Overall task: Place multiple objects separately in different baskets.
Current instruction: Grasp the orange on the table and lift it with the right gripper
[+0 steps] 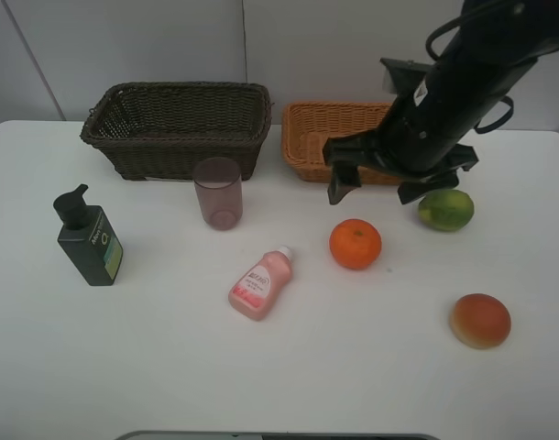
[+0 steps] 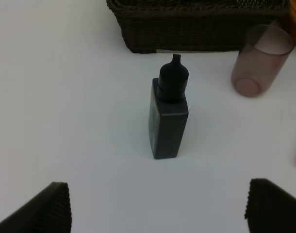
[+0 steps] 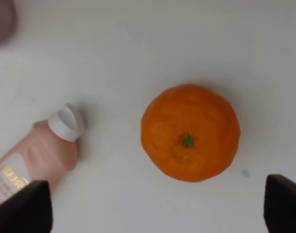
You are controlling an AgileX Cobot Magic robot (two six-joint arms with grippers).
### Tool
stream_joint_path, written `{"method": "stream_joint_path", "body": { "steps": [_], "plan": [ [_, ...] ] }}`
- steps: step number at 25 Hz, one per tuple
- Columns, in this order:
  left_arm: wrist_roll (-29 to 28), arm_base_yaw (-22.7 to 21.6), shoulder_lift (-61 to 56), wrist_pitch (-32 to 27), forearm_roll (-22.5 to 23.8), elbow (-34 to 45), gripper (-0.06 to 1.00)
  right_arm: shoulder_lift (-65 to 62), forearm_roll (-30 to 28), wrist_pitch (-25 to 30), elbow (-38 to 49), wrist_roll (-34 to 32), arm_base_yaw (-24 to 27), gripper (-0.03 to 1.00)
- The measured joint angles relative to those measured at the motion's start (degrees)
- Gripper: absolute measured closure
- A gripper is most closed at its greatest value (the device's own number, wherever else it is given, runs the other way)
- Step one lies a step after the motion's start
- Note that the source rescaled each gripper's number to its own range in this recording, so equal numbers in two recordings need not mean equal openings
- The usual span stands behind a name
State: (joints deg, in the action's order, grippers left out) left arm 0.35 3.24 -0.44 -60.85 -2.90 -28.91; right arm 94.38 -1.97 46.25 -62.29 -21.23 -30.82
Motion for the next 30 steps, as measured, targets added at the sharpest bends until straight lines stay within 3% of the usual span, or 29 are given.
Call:
{"method": "stream_joint_path", "body": {
  "steps": [3,9,30],
  "plan": [
    [0.00,0.00,0.00,0.00,0.00,0.00,0.02,4.60,-1.74,3.85,-3.79,-1.13,-0.46,-0.03],
    [0.00,0.00,0.00,0.00,0.00,0.00,0.02,10.55,-4.97,7.62,-8.15,-3.73,-0.46,-0.03],
    [0.00,0.00,0.00,0.00,0.00,0.00,0.02,18.35,-7.31,0.48,-8.14,-12.49,-0.46,-0.03]
  ]
}}
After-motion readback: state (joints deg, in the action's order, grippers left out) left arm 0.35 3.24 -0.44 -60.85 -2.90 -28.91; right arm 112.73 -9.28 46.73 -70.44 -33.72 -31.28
